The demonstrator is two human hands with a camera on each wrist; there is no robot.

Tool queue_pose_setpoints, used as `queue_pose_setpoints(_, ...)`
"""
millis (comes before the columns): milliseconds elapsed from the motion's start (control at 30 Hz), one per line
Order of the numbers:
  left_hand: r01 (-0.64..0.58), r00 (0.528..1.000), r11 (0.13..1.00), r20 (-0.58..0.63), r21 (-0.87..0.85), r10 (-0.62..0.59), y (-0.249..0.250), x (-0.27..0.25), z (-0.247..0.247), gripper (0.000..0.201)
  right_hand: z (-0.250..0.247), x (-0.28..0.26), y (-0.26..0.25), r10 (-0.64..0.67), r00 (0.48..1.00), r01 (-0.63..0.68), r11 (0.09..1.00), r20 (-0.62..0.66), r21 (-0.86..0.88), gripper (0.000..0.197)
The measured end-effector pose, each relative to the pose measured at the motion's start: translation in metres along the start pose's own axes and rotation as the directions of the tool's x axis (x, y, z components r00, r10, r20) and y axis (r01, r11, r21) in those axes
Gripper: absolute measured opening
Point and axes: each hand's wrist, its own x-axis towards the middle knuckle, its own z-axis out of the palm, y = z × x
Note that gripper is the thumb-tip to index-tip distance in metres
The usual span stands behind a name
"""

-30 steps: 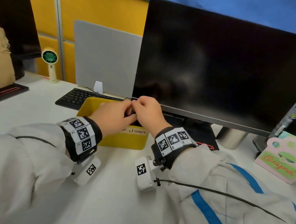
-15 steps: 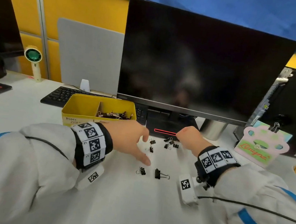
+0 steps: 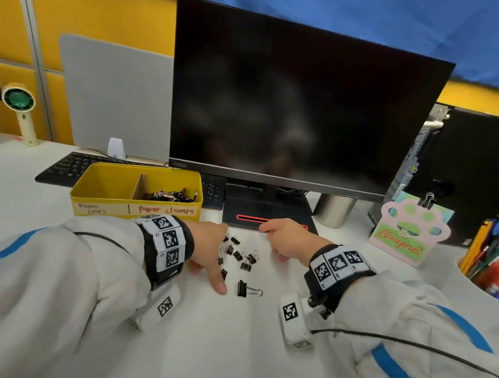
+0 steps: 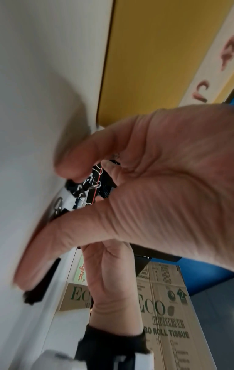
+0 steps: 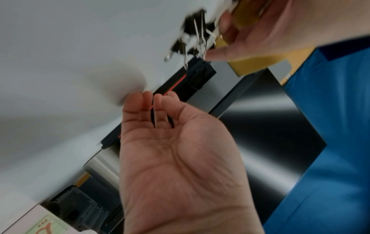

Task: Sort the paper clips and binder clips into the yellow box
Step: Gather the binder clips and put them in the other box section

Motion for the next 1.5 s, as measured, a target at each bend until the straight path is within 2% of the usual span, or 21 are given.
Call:
queue_pose_setpoints(100, -0.06, 0.997, 0.993, 0.044, -0.103, 0.065, 0.002, 0.0, -0.003, 0.119, 0.014, -0.007, -0.01, -0.082, 0.992, 0.097, 0.982, 0.092, -0.163, 0.054)
queue_pose_setpoints(200, -0.122, 0.991, 0.986, 0.045, -0.111, 0.128, 0.003, -0.007, -0.002, 0.104, 0.013, -0.02, -0.016, -0.116, 0.977, 0.147, 0.974, 0.177, -0.171, 0.057)
queue_pose_setpoints(300, -0.121, 0.992, 0.992, 0.022, -0.048, 0.122, -0.002, -0.01, 0.0, 0.119, 0.002, -0.036, -0.011, -0.075, 0.975, 0.09, 0.994, 0.21, -0.061, 0.048)
queue_pose_setpoints(333, -0.095, 0.995, 0.995, -0.004, -0.017, 0.095, -0.005, -0.011, 0.001, 0.125, -0.003, -0.041, -0.009, -0.051, 0.976, 0.062, 0.997, 0.214, -0.049, 0.062)
queue_pose_setpoints(367, -0.058, 0.998, 0.998, -0.028, 0.02, 0.059, -0.007, -0.012, 0.001, 0.13, -0.007, -0.045, -0.005, -0.012, 0.972, 0.031, 0.996, 0.236, -0.08, 0.084)
queue_pose_setpoints(433, -0.01, 0.999, 0.997, -0.049, 0.079, 0.014, -0.008, -0.014, 0.002, 0.134, -0.01, -0.056, -0.003, 0.089, 0.952, -0.012, 0.967, 0.292, -0.255, 0.119)
queue_pose_setpoints(500, -0.004, 0.999, 0.998, -0.037, 0.067, 0.007, -0.006, -0.013, 0.003, 0.126, -0.002, -0.063, -0.005, 0.155, 0.94, -0.022, 0.917, 0.305, -0.399, 0.126)
queue_pose_setpoints(567, -0.016, 0.999, 1.0, -0.031, -0.025, 0.015, -0.003, -0.011, 0.005, 0.113, 0.011, -0.061, -0.008, 0.171, 0.946, -0.059, 0.926, 0.275, -0.372, 0.12)
queue_pose_setpoints(733, -0.033, 0.999, 0.971, -0.035, -0.237, 0.025, 0.005, -0.007, 0.008, 0.088, 0.027, -0.042, -0.019, 0.126, 0.963, -0.103, 0.989, 0.238, -0.107, 0.109)
queue_pose_setpoints(833, -0.069, 0.997, 0.967, -0.061, -0.245, 0.056, 0.01, -0.008, 0.009, 0.075, 0.036, -0.035, -0.028, 0.056, 0.974, -0.067, 0.997, 0.22, 0.041, 0.096)
queue_pose_setpoints(1000, -0.041, 0.993, 0.964, -0.118, -0.264, 0.01, 0.009, -0.005, 0.015, 0.041, 0.047, -0.027, -0.029, -0.008, 0.99, -0.007, 0.994, 0.143, 0.107, 0.077)
queue_pose_setpoints(1067, -0.026, 0.991, 0.937, -0.131, -0.35, -0.022, 0.007, -0.004, 0.018, 0.035, 0.05, -0.028, -0.027, -0.017, 0.993, -0.001, 0.989, 0.118, 0.145, 0.069)
queue_pose_setpoints(1200, 0.004, 0.988, 0.825, -0.127, -0.565, -0.092, 0.006, -0.003, 0.025, 0.022, 0.055, -0.029, -0.025, -0.017, 0.996, -0.002, 0.973, 0.083, 0.229, 0.044)
queue_pose_setpoints(1267, -0.011, 0.986, 0.724, -0.127, -0.69, -0.107, 0.007, -0.002, 0.027, 0.016, 0.057, -0.028, -0.026, -0.001, 0.997, -0.018, 0.966, 0.073, 0.258, 0.036)
queue_pose_setpoints(1300, -0.013, 0.986, 0.603, -0.109, -0.798, -0.124, 0.008, -0.003, 0.028, 0.019, 0.057, -0.028, -0.027, 0.009, 0.998, -0.023, 0.964, 0.056, 0.264, 0.032)
queue_pose_setpoints(1367, -0.005, 0.991, 0.234, -0.035, -0.972, -0.126, 0.011, -0.005, 0.027, 0.023, 0.058, -0.028, -0.029, 0.014, 1.0, -0.013, 0.966, -0.003, 0.26, 0.021)
queue_pose_setpoints(1433, 0.039, 0.998, -0.129, 0.046, -0.991, -0.049, 0.012, -0.008, 0.024, 0.028, 0.056, -0.029, -0.031, 0.002, 0.998, 0.014, 0.967, -0.06, 0.255, 0.014)
queue_pose_setpoints(1467, 0.059, 0.997, -0.252, 0.068, -0.966, -0.027, 0.011, -0.007, 0.023, 0.037, 0.055, -0.029, -0.034, -0.011, 0.997, 0.032, 0.966, -0.081, 0.257, 0.011)
queue_pose_setpoints(1500, 0.075, 0.996, -0.339, 0.087, -0.938, -0.02, 0.008, -0.004, 0.022, 0.047, 0.053, -0.03, -0.036, -0.033, 0.994, 0.058, 0.965, -0.101, 0.255, 0.008)
